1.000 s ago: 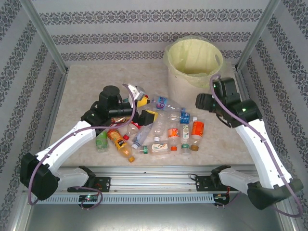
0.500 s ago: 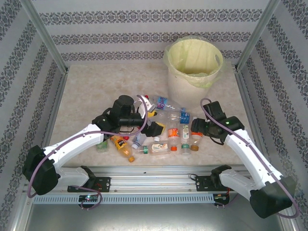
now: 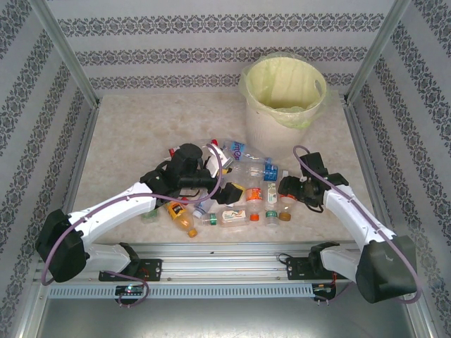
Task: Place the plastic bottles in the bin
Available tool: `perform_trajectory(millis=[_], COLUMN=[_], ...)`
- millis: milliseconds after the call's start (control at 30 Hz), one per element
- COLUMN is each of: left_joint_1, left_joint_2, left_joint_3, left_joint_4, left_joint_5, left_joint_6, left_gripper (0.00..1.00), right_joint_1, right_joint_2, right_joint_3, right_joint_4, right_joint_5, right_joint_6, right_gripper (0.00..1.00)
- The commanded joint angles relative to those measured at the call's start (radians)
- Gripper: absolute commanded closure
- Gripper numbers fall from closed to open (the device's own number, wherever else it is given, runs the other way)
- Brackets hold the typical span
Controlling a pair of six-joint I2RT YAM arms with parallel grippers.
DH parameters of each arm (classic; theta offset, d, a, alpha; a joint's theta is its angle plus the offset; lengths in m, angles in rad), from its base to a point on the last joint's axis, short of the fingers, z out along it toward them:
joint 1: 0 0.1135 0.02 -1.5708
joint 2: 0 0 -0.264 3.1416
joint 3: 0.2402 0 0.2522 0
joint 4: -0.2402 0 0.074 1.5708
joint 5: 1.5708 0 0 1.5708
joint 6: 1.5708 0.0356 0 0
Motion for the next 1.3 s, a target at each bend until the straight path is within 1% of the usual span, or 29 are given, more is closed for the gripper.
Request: perform_trajectory(millis=[0, 167, 333, 633, 733, 1000, 1267], left_joint_1=[-0.013, -0.013, -0.013, -0.013, -0.013, -0.013, -0.013], left_joint_2=[0.005, 0.002, 0.005, 0.008, 0.009, 0.004, -0.010], left_joint_3=[0.000, 0.004, 0.005, 0.009, 0.009, 0.010, 0.009], left_joint_4=[-0.016, -0.024, -0.025, -0.031, -0.031, -0.029, -0.002], left_joint_5=[-0.011, -0.018, -0.018, -0.019, -0.018, -0.017, -0.012], left_joint_6=[0.028, 0.037, 0.040, 0.046, 0.046, 0.046, 0.036], left_gripper=[0.00, 0.00, 0.00, 0.00, 0.00, 0.00, 0.00], right_joint_1=[-0.014, -0.023, -0.031, -0.036, -0.037, -0.037, -0.037], right_joint_2=[0.028, 0.092, 0.162, 0.234, 0.242, 0.205, 0.063], right_joint_3=[-0.012, -0.010, 0.009, 0.006, 0.007, 0.003, 0.022], right_joint_4=[0.068, 0.115, 0.117, 0.156, 0.160, 0.126, 0.043], right_joint_5=[-0.038, -0.049, -0.036, -0.023, -0.015, 0.033, 0.076], right_joint_6=[-0.001, -0.001, -0.007, -0.004, -0.007, -0.030, -0.065], right_gripper=[0.16, 0.16, 0.16, 0.22, 0.27, 0.38, 0.43])
